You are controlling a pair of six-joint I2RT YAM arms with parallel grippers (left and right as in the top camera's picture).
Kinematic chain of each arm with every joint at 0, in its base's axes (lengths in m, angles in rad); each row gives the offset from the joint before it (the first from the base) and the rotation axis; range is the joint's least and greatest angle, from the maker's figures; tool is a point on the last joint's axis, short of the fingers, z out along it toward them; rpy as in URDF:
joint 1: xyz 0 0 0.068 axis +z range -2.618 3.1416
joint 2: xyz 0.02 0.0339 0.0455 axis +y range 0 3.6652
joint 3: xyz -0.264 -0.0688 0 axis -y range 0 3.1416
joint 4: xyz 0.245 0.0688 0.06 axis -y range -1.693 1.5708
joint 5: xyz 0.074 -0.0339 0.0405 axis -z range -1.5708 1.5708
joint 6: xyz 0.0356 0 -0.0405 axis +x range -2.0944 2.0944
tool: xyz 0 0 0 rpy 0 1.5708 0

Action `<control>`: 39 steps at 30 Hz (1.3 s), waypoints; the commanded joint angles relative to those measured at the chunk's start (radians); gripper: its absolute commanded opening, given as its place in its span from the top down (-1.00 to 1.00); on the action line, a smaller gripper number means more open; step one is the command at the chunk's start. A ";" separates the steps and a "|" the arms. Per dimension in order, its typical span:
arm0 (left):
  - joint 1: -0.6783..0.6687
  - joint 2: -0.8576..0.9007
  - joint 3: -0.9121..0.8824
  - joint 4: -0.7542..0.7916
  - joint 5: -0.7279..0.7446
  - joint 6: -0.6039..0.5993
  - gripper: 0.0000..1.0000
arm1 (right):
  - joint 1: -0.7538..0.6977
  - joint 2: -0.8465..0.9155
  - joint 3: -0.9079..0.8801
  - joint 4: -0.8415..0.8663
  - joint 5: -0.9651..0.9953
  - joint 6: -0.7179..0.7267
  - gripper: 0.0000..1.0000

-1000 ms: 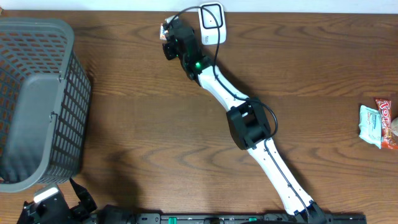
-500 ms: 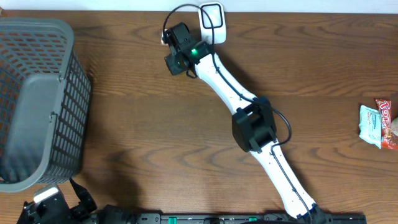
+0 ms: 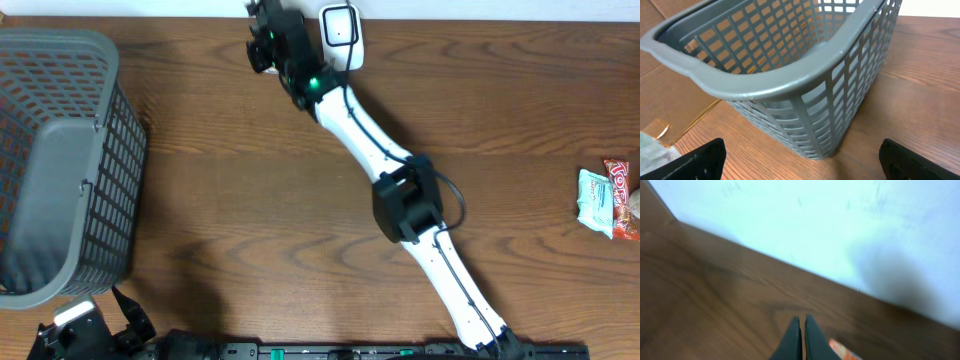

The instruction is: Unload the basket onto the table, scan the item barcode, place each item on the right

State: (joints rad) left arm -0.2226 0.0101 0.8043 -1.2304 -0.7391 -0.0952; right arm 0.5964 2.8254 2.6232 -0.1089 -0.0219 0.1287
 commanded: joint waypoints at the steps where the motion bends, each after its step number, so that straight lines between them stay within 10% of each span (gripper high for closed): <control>1: 0.003 -0.007 0.001 0.000 -0.005 0.013 -0.96 | -0.010 0.129 -0.009 0.100 0.051 0.008 0.98; 10: 0.003 -0.007 0.001 0.000 -0.005 0.013 -0.96 | -0.058 0.188 -0.009 0.143 0.093 0.062 0.98; 31: 0.003 -0.007 0.001 0.000 -0.005 0.013 -0.96 | 0.028 -0.171 -0.007 -0.914 -0.080 0.081 0.98; 32: 0.003 -0.007 0.001 0.000 -0.005 0.013 -0.95 | 0.028 -0.195 -0.007 -0.933 -0.081 0.079 0.63; 34: 0.003 -0.007 0.001 0.000 -0.005 0.013 -0.95 | 0.028 -0.243 -0.007 -0.946 -0.081 0.079 -0.96; 39: 0.003 -0.007 0.001 0.000 -0.005 0.013 -0.96 | 0.028 -0.325 -0.007 -0.863 -0.068 0.076 -0.99</control>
State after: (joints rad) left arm -0.2226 0.0101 0.8043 -1.2304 -0.7383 -0.0952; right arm 0.6258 2.5809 2.6137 -1.0206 -0.1024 0.1989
